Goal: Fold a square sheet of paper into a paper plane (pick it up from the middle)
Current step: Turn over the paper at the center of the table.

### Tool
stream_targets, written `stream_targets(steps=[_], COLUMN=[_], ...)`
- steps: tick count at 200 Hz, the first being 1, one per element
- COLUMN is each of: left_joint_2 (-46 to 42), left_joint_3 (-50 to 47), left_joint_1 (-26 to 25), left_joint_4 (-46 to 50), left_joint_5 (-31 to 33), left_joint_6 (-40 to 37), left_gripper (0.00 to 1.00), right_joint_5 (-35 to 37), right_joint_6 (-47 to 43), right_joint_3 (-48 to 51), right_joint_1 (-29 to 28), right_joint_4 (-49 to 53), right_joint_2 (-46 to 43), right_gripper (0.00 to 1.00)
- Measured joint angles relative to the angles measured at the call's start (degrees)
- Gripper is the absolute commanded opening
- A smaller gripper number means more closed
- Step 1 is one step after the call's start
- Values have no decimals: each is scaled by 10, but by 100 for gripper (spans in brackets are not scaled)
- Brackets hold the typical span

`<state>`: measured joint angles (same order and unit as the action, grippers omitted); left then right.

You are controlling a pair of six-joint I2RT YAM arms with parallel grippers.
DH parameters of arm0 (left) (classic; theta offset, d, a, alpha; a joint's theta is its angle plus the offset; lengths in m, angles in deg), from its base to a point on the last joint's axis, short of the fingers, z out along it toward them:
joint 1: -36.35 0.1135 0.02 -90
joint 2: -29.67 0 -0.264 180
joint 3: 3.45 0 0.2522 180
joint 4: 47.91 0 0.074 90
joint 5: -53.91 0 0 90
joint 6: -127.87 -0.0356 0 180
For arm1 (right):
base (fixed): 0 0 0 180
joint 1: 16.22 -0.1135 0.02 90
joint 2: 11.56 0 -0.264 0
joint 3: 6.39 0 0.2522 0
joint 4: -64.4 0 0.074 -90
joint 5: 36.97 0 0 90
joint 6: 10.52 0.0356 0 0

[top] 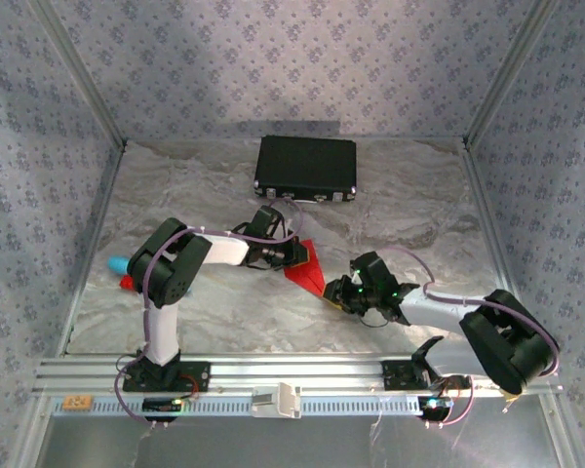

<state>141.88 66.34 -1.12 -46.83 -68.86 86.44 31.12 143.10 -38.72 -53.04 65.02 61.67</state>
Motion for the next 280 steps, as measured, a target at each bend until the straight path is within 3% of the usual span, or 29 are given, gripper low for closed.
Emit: stream_targets(steps=[114,189,237,280], left_joint_2=[-1,-5,-8,-27], left_joint_3=[-1,-7,-11,-24], left_joint_1=[1,4,4,4], left_joint_4=[0,-4,-5,-10], left_joint_5=[0,0,0,0], left_joint_6=[6,10,11,19], left_gripper=[7,8,8,27], right_joint_5=[-20,-45,-59,-59], right_joint_6=[0,1,-2,-25], right_joint_3=[0,0,0,-4], right_joint_1=[21,37,45,47], right_joint_4=[-70,-112,-120,-106], right_joint_2=[8,48,58,59], right_gripper=[32,23,9,4])
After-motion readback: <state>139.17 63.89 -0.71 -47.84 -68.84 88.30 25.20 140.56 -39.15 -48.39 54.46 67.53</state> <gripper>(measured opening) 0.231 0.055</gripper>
